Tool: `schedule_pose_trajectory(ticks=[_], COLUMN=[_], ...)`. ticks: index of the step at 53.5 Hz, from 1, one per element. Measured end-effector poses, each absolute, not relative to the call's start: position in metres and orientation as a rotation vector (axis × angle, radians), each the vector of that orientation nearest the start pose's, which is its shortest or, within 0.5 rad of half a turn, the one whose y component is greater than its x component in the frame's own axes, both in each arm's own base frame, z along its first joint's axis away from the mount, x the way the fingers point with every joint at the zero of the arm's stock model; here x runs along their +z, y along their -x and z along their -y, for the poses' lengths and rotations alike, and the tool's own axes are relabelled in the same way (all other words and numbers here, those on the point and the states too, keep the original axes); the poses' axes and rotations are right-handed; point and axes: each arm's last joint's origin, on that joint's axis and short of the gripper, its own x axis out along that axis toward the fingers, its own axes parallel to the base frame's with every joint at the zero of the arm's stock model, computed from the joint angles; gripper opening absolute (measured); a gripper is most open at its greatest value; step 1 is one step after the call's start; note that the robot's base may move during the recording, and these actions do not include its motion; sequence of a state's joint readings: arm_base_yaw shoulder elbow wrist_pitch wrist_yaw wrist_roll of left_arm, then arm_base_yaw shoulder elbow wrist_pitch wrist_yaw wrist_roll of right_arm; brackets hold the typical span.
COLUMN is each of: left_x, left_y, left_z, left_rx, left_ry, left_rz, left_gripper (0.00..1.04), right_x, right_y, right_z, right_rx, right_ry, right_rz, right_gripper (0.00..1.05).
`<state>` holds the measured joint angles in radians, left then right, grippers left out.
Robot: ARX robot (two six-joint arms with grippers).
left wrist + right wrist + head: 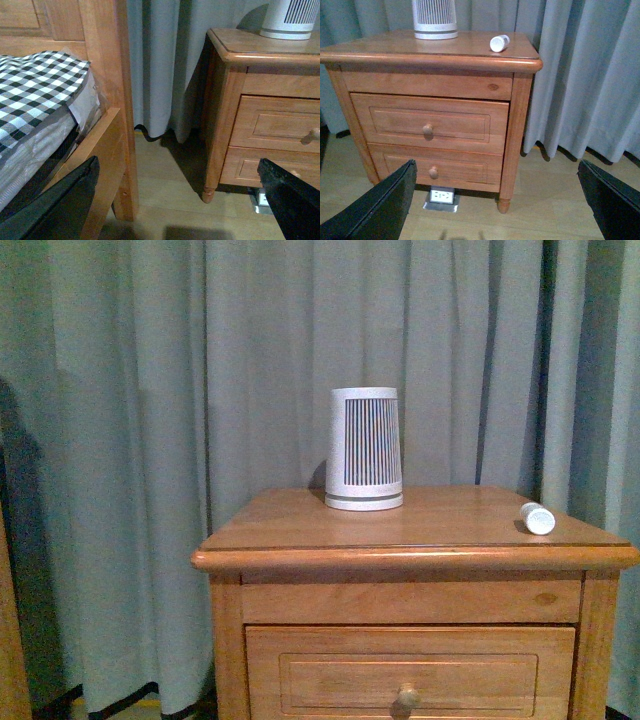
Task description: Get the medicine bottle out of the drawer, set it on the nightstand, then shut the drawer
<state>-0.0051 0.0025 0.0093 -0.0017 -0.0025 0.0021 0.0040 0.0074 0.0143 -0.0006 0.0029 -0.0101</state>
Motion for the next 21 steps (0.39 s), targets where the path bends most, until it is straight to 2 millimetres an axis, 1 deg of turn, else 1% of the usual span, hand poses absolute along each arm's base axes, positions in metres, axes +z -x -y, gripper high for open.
schedule_pose_trajectory(ticks=[21], left_x=[0.1663], left_y=[-0.0973], left_z=[0.0004], left_rx=[-0.002], left_ry=[-0.002], left_rz=[0.005], left_gripper=[0.98], right_x=[0.1678], right_y=[-0.0973], right_z=[-0.0003], right_rx=[0.001], right_ry=[0.01], right_rz=[0.007], right_gripper=[0.98])
